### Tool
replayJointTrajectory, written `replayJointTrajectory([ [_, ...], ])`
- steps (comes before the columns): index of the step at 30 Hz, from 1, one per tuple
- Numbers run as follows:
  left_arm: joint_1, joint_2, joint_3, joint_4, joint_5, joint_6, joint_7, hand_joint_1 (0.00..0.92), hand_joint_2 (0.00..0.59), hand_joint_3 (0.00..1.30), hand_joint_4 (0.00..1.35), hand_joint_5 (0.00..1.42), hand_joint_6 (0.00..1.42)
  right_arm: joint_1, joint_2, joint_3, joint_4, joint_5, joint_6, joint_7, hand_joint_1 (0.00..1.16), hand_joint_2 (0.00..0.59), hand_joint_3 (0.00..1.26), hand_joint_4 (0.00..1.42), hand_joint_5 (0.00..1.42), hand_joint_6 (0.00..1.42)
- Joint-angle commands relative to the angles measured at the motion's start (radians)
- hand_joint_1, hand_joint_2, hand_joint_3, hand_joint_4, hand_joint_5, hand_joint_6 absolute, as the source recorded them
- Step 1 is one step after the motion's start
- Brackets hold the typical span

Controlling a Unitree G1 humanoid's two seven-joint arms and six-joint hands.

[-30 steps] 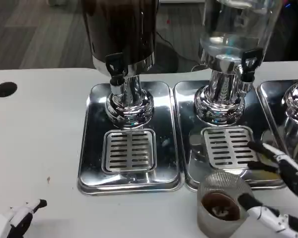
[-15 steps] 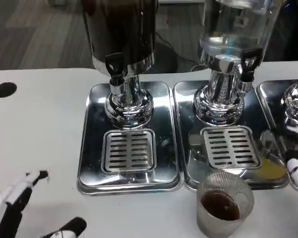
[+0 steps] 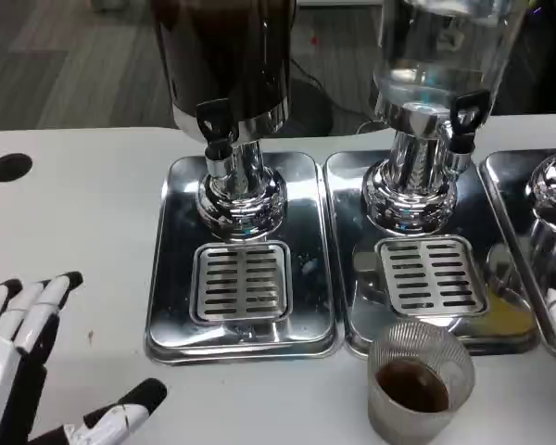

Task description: Grasp the cup under the faucet to collect the drink, then remove the cup.

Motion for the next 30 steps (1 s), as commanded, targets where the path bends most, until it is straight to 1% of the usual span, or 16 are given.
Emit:
replayJointTrajectory([
  [1, -0.045, 0.004, -0.024, 0.047, 0.024, 0.031, -0.007, 0.0, 0.124, 0.1, 0.0, 0.05, 0.28, -0.016, -0.007, 0.015, 0.026, -0.018, 0.005, -0.022, 0.45, 0.586, 0.14, 0.0, 0.0, 0.0],
  [6, -0.076, 0.017, -0.03, 0.082, 0.014, 0.044, -0.007, 0.0, 0.125, 0.1, 0.0, 0.05, 0.28, -0.005, -0.006, 0.018, 0.031, -0.004, -0.015, -0.027, 0.45, 0.586, 0.14, 0.0, 0.0, 0.0],
  [13, -0.093, 0.017, -0.018, 0.099, -0.021, 0.061, 0.005, 0.0, 0.124, 0.1, 0.0, 0.05, 0.28, 0.025, -0.004, 0.009, 0.039, 0.042, -0.045, -0.021, 0.46, 0.584, 0.15, 0.02, 0.0, 0.0],
  [16, -0.098, 0.017, -0.019, 0.095, -0.029, 0.065, 0.005, 0.0, 0.119, 0.11, 0.0, 0.05, 0.29, 0.035, -0.004, 0.007, 0.043, 0.061, -0.057, -0.022, 0.46, 0.567, 0.16, 0.03, 0.0, 0.0],
  [23, -0.103, 0.009, -0.047, 0.069, -0.019, 0.065, -0.002, 0.0, 0.115, 0.11, 0.0, 0.06, 0.3, 0.054, -0.005, 0.001, 0.019, 0.063, -0.065, -0.019, 0.47, 0.562, 0.17, 0.04, 0.0, 0.0],
  [30, -0.101, 0.007, -0.073, 0.055, -0.009, 0.074, -0.006, 0.0, 0.114, 0.11, 0.0, 0.06, 0.3, 0.074, -0.008, -0.009, 0.005, 0.086, -0.078, -0.014, 0.48, 0.562, 0.17, 0.04, 0.0, 0.0],
])
